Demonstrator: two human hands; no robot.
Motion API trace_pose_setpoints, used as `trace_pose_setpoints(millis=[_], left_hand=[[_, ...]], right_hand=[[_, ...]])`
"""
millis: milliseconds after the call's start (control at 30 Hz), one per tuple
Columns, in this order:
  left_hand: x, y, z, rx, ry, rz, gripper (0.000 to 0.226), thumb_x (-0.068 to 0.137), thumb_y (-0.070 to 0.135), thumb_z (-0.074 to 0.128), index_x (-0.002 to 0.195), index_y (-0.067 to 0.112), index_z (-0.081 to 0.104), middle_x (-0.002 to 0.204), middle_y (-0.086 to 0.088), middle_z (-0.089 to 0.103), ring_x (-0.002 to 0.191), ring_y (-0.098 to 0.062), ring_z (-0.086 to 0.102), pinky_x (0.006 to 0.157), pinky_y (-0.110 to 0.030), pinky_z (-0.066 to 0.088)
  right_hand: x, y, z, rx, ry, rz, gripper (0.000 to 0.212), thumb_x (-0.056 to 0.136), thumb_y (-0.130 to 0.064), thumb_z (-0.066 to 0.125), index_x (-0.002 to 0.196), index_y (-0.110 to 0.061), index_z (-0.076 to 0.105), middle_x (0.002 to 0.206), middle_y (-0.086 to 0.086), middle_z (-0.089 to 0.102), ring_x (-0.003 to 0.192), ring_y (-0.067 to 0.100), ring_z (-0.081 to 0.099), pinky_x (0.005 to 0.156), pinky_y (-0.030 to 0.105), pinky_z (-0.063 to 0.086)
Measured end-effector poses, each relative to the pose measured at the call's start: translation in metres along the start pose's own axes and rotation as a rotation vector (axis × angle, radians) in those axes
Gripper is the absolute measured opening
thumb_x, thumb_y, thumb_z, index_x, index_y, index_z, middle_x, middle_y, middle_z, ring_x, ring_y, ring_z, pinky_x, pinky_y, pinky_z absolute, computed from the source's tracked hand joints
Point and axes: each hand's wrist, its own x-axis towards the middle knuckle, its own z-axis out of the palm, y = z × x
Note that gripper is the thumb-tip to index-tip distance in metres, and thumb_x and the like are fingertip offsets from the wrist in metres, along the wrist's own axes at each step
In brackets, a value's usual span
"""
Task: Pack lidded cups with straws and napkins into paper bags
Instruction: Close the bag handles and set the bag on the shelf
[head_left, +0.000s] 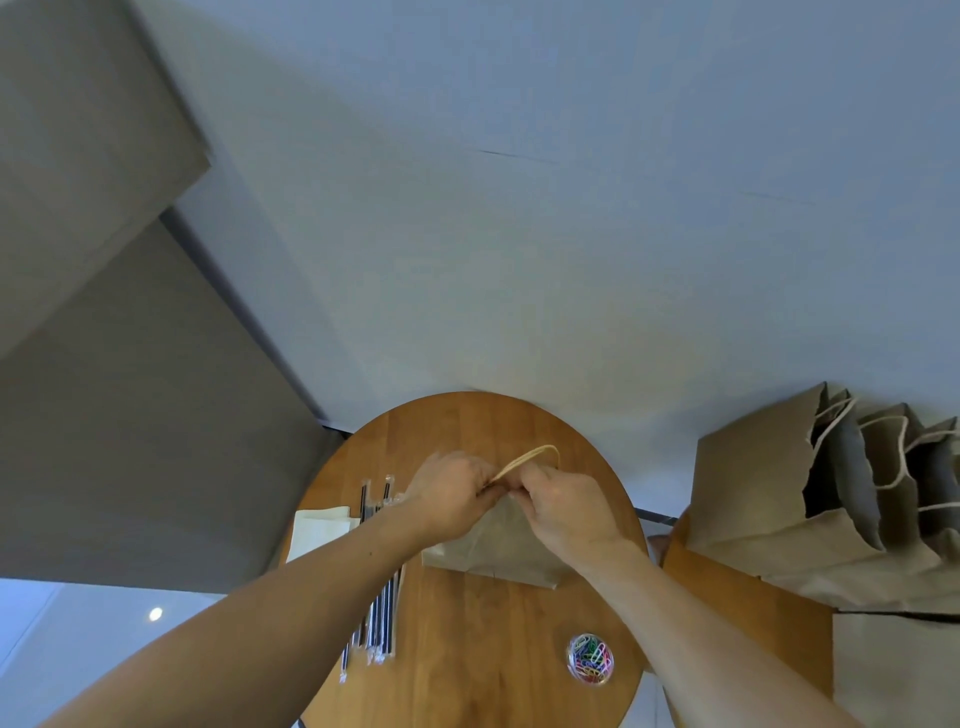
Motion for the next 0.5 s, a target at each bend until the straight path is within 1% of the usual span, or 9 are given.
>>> trace_pose_setpoints(millis=[67,100,167,200,267,333,500], left_hand=[[0.000,0.001,0.002,-0.006,-0.008,-0.010,0.024,0.099,0.030,0.053,0.077,0.024,0.060,0.064,0.015,0.046,0.068,-0.013,0.046,0.065,-0.030,0.029],[0.000,0.001,0.003,-0.015,-0.006,-0.025,0.025,0.099,0.031,0.053,0.074,0.025,0.059,0.062,0.014,0.045,0.067,-0.013,0.046,0.062,-0.030,0.029],[-0.001,0.001,0.006,-0.038,0.014,-0.058,0.032,0.098,0.031,0.054,0.067,0.029,0.050,0.057,0.013,0.040,0.063,-0.014,0.046,0.055,-0.029,0.027],[-0.002,0.001,0.008,-0.053,0.021,-0.073,0.031,0.099,0.032,0.054,0.068,0.029,0.052,0.057,0.013,0.041,0.061,-0.014,0.047,0.053,-0.028,0.029],[-0.003,0.000,0.011,-0.080,0.026,-0.102,0.028,0.100,0.036,0.052,0.079,0.024,0.066,0.060,0.012,0.048,0.061,-0.013,0.051,0.054,-0.029,0.036],[-0.005,0.000,0.014,-0.099,0.034,-0.126,0.028,0.100,0.037,0.052,0.087,0.022,0.071,0.066,0.010,0.056,0.064,-0.013,0.055,0.056,-0.030,0.042],[-0.005,-0.001,0.018,-0.103,0.069,-0.148,0.024,0.099,0.037,0.052,0.094,0.026,0.073,0.075,0.010,0.065,0.067,-0.010,0.058,0.054,-0.022,0.035]], right_hand=[[0.001,0.000,0.001,-0.027,-0.033,0.029,0.026,0.103,-0.034,0.043,0.113,-0.018,0.060,0.098,0.000,0.070,0.085,0.021,0.067,0.073,0.038,0.052],[0.002,0.000,0.001,-0.033,-0.043,0.047,0.025,0.102,-0.035,0.043,0.113,-0.019,0.059,0.098,0.000,0.069,0.085,0.021,0.067,0.073,0.038,0.052],[0.005,-0.001,0.002,-0.041,-0.049,0.075,0.022,0.101,-0.034,0.045,0.112,-0.019,0.057,0.097,0.000,0.069,0.084,0.021,0.067,0.071,0.038,0.052],[0.005,-0.002,0.003,-0.045,-0.048,0.082,0.021,0.101,-0.034,0.046,0.111,-0.019,0.056,0.095,0.000,0.069,0.083,0.022,0.067,0.070,0.037,0.052],[0.006,-0.004,0.004,-0.053,-0.052,0.090,0.020,0.100,-0.034,0.048,0.110,-0.019,0.056,0.094,0.001,0.069,0.082,0.022,0.067,0.069,0.037,0.053],[0.007,-0.005,0.004,-0.053,-0.066,0.103,0.022,0.100,-0.036,0.049,0.111,-0.019,0.057,0.095,0.000,0.069,0.084,0.022,0.067,0.072,0.038,0.054],[0.009,-0.005,0.006,-0.050,-0.061,0.120,0.022,0.099,-0.038,0.051,0.110,-0.021,0.060,0.095,0.000,0.070,0.085,0.022,0.067,0.074,0.038,0.055]])
